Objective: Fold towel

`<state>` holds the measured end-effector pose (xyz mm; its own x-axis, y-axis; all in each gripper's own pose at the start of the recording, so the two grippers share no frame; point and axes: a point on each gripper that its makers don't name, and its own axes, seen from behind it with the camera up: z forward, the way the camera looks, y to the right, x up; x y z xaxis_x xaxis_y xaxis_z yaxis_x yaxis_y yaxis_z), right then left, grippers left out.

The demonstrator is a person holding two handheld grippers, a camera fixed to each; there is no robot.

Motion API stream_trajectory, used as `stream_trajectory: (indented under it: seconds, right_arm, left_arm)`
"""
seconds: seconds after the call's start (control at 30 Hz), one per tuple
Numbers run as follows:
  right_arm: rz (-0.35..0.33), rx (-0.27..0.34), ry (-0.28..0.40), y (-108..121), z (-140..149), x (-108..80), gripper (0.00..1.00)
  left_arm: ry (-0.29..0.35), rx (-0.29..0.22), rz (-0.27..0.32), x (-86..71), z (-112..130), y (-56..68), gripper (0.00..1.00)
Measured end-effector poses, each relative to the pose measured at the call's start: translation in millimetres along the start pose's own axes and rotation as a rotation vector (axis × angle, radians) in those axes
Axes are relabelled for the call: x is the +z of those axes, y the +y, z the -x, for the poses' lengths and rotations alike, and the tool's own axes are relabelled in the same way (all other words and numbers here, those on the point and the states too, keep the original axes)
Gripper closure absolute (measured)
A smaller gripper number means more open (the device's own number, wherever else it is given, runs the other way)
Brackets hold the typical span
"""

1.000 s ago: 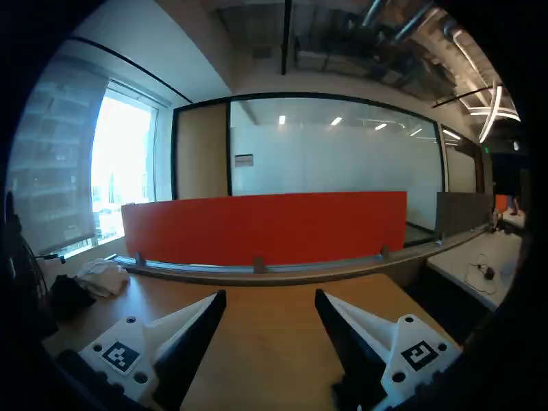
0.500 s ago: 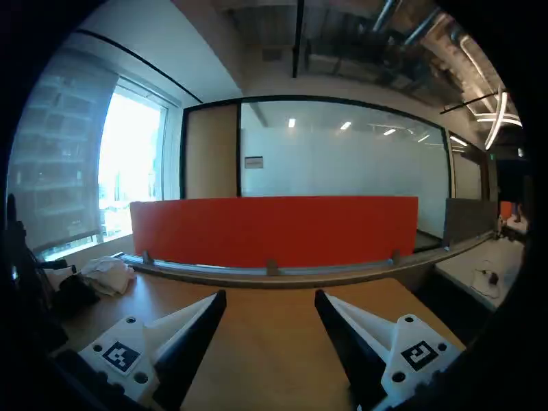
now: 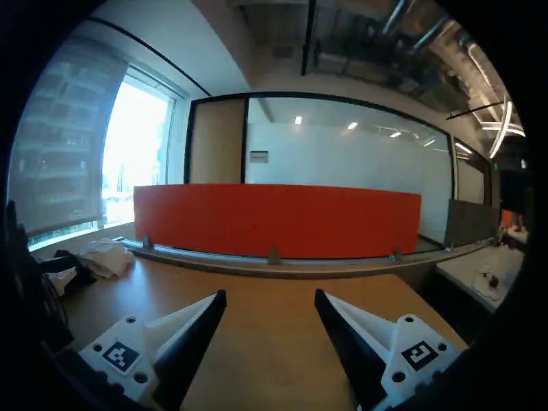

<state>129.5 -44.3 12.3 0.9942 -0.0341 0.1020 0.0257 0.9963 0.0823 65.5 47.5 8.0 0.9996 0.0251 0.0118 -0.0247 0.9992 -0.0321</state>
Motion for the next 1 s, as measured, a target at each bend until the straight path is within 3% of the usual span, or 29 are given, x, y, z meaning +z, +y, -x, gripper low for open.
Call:
stream_trajectory:
  seconds: [0.3, 0.7, 1.0]
  right_arm:
    - [0.039, 0.015, 0.020, 16.0, 13.3, -0.5, 0.00]
    - [0.083, 0.023, 0.014, 23.3, 32.0, 5.7, 0.00]
    - [0.096, 0.034, 0.008, 24.3, 36.7, 4.6, 0.00]
  left_arm:
    - [0.027, 0.023, -0.002, -2.5, 28.8, -11.3, 0.07]
    - [0.044, -0.015, -0.024, -4.4, 49.9, -36.8, 0.07]
    - [0.027, -0.031, -0.035, -9.1, 65.9, -47.1, 0.07]
